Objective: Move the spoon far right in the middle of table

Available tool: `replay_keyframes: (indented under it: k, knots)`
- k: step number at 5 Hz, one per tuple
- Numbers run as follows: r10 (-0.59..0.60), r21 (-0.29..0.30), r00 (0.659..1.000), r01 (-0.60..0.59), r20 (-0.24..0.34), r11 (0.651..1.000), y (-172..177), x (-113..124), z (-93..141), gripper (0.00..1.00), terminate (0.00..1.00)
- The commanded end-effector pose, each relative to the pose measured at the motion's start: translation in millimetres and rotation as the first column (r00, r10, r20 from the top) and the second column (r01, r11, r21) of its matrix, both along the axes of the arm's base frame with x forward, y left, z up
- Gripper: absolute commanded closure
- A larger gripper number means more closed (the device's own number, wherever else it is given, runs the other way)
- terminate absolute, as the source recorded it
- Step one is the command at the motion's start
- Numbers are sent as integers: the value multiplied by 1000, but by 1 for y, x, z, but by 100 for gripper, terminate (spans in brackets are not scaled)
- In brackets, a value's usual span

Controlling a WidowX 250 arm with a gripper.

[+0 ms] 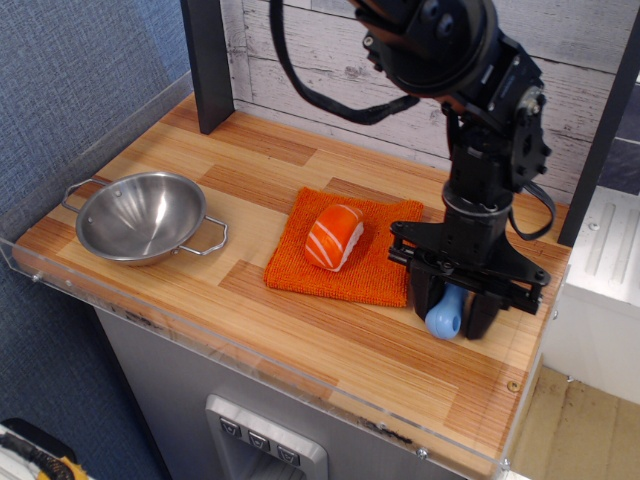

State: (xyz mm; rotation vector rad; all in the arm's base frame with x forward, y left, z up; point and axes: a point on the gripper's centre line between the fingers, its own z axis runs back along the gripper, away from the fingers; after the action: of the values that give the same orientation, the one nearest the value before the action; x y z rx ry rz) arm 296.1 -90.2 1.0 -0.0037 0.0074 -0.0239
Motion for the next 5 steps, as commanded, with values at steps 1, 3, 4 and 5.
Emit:
replay_keyframes:
  k: [1,3,4,5]
  knots:
    - [-7,-8,1000,7,-24,1000,11,-7,3,0,0]
    - [1,-38,999,1,48,999,29,9,46,0,0]
    - [-11,-52,997,15,82,999,39,18,74,0,0]
    - [-55,-51,995,60,82,997,46,25,96,0,0]
